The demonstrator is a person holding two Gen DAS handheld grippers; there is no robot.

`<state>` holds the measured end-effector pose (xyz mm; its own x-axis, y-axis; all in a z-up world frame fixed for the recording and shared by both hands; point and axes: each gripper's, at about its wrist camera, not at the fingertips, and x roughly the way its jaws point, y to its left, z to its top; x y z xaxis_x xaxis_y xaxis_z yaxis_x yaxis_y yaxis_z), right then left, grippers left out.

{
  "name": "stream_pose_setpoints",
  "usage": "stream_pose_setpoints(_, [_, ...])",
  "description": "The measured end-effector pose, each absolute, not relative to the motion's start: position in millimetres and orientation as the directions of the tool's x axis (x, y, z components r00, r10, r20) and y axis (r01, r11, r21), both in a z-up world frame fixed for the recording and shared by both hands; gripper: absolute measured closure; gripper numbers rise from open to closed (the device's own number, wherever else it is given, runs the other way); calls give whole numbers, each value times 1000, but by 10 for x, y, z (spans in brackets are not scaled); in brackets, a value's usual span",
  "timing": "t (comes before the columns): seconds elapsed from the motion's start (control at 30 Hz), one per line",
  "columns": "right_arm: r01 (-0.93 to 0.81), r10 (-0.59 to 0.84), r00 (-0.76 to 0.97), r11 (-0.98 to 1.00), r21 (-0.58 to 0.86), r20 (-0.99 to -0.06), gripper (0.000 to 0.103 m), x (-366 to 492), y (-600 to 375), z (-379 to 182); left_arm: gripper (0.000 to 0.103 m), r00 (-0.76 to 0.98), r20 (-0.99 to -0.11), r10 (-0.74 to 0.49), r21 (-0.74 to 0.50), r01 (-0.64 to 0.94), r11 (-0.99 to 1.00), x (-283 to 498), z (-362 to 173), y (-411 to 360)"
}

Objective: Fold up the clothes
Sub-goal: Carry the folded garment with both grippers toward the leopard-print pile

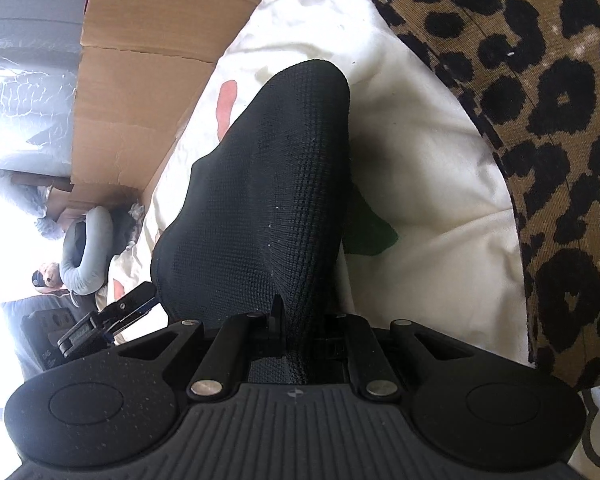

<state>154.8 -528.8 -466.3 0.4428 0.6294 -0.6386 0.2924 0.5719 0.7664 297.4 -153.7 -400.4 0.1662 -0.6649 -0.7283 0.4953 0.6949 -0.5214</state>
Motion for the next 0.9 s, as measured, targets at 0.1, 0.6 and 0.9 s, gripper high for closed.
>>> stream_pose_setpoints(0.1, [294, 627, 442, 574, 764, -641, 96, 1544, -5293, -4671, 33, 145, -720, -678, -549, 479, 685, 3027, -4090, -1571])
stream_pose_setpoints(0.6, [317, 632, 454, 544, 777, -628, 96, 1494, -5325, -4765, 23, 38, -684, -729, -646, 433, 629, 3147, -4337, -1654])
stream_pose_setpoints(0.9, [303, 630, 460, 550, 778, -625, 96, 1494, -5324, -4769, 53, 3, -688, -725, -669, 385, 636, 3240, -4358, -1677])
